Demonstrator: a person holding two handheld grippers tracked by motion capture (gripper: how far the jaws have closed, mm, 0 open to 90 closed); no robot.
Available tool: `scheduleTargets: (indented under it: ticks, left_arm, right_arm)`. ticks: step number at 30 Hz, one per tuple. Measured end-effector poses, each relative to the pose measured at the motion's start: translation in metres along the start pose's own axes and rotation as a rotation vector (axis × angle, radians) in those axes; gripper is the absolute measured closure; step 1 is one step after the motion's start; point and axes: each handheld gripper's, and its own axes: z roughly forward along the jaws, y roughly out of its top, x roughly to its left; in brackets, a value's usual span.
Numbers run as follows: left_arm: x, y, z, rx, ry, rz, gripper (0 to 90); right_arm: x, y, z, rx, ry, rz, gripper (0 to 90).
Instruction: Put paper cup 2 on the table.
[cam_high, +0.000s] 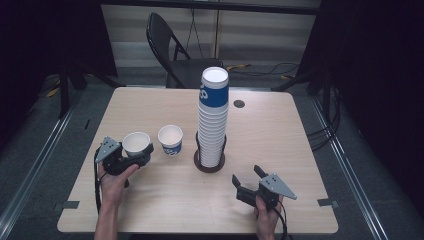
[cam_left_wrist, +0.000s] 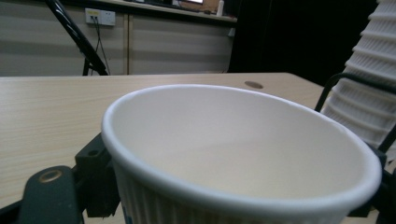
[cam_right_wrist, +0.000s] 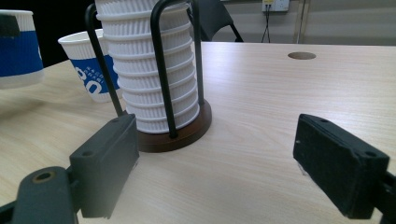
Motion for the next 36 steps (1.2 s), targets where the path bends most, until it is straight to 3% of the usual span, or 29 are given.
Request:
scheduleTargets:
  ticks: [2, 5, 7, 10, 16, 22, 30, 36]
  left_arm:
    - [0.002, -0.003, 0.006, -0.001, -0.016, -0.012, 16.0]
    - [0.005, -0.008, 0.012, 0.048, 0.015, 0.011, 15.9]
    - [0.006, -0.010, 0.015, 0.062, 0.009, 0.015, 15.8]
    - [0.010, -0.013, 0.019, 0.070, 0.032, 0.022, 15.9]
    - [0.013, -0.018, 0.022, 0.105, 0.020, 0.023, 15.6]
    - [0.011, -0.022, 0.020, 0.170, 0.030, 0.002, 15.4]
    - [0.007, -0.023, 0.014, 0.237, 0.053, 0.038, 15.5]
    - [0.004, -0.026, 0.003, 0.234, 0.091, 0.049, 15.6]
  right_arm:
    - [0.000, 0.000, 0.000, 0.000, -0.005, -0.006, 13.7]
    - [0.001, 0.000, -0.001, -0.006, -0.004, -0.008, 13.7]
    - [0.001, 0.000, -0.001, -0.009, -0.002, -0.006, 13.7]
    - [0.001, 0.000, 0.000, -0.001, -0.007, -0.010, 13.7]
    - [0.001, 0.000, -0.001, -0.004, -0.004, -0.009, 13.7]
    - [0.001, 0.000, -0.001, -0.007, 0.004, -0.009, 13.7]
    - [0.001, 0.000, -0.001, -0.006, 0.008, -0.009, 13.7]
    - [0.001, 0.000, -0.001, -0.007, 0.011, -0.010, 13.7]
